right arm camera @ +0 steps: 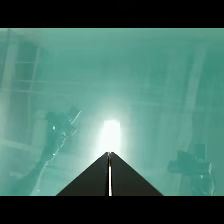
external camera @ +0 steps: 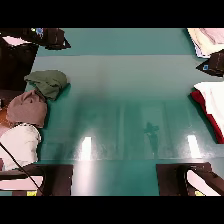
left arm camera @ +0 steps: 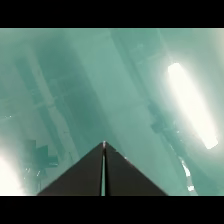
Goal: Fold the shirts.
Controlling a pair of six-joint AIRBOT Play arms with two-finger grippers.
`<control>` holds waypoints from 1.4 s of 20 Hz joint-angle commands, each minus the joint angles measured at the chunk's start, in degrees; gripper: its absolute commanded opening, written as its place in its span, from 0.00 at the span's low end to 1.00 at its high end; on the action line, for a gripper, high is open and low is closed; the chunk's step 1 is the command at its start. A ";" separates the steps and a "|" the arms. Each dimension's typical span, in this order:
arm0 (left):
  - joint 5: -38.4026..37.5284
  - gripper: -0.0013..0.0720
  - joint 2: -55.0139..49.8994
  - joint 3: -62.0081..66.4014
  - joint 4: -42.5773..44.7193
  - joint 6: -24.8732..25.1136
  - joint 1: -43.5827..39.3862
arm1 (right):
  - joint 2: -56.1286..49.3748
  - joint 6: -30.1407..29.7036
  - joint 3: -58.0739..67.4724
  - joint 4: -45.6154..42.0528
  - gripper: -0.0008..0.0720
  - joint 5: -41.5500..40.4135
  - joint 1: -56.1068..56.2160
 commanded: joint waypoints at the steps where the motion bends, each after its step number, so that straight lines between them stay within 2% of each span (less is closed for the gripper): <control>1: 0.04 0.05 -0.02 0.02 0.02 0.00 0.02 | 0.04 0.02 -0.02 0.07 0.04 -0.09 0.61; 12: 0.04 0.05 -0.02 0.02 0.02 0.00 0.02 | 0.04 0.02 -0.02 0.04 0.04 1.70 0.61; 15: 4.11 0.05 -0.11 0.02 0.57 0.33 0.02 | 0.04 0.02 -0.02 0.04 0.04 2.01 0.61; 16: 4.61 0.21 -0.33 0.00 3.82 0.31 0.02 | 0.07 0.00 -0.02 0.04 0.04 2.03 0.61; 17: 3.69 0.64 -0.76 -0.07 9.33 -1.31 0.02 | 0.04 0.02 -0.02 0.04 0.04 2.05 0.61; 18: 2.12 0.77 -1.22 -0.98 16.65 -4.46 0.04 | 0.04 0.02 -0.02 0.04 0.04 2.05 0.61; 21: 1.70 0.78 -1.51 -10.99 36.98 -7.13 0.39 | 0.04 0.02 -0.02 0.04 0.04 2.10 0.61; 22: 4.02 0.78 -1.51 -15.61 40.09 -8.87 1.38 | 0.04 0.02 -0.02 0.07 0.04 2.08 0.61; 25: 13.16 0.78 -1.53 -27.58 40.33 -15.26 5.92 | 0.07 0.04 -0.02 0.07 0.04 2.12 0.61; 28: 21.33 0.78 -2.34 -35.30 40.02 -18.08 9.38 | 0.04 0.07 -0.02 0.09 0.04 2.16 0.61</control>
